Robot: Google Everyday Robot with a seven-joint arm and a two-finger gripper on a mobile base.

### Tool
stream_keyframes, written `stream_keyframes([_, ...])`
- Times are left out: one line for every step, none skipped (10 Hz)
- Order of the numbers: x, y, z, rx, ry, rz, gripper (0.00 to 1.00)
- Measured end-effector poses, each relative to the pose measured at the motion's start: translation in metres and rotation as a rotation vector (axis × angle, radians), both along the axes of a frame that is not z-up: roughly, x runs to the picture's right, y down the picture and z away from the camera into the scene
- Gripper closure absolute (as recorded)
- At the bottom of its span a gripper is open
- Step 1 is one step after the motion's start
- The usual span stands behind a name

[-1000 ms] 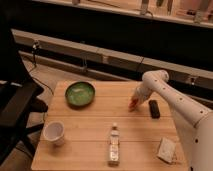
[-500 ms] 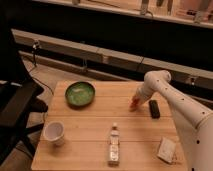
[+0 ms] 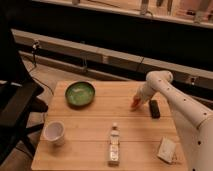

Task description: Drag the pepper across the table

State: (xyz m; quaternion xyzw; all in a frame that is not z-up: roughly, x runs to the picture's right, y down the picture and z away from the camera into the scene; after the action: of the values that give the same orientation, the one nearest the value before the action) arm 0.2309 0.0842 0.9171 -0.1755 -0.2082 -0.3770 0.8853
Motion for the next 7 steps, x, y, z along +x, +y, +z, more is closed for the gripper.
stream_keyframes([0.0013,-0.0013,-0.0002,0.002,0.000,0.004,1.00])
stream_keyframes([0.0031,-0.0007,-0.0004,0.001,0.000,0.008,1.00])
stream_keyframes([0.0039,-0.0006,-0.0009,0.001,0.000,0.011,1.00])
stream_keyframes([0.0045,-0.0004,-0.0012,0.001,0.000,0.014,1.00])
stream_keyframes([0.0057,-0.0006,-0.0015,0.001,0.001,0.017,1.00])
stream_keyframes([0.0069,-0.0015,-0.0018,0.003,0.001,0.023,1.00])
stream_keyframes([0.0084,-0.0017,-0.0022,0.003,0.002,0.027,1.00])
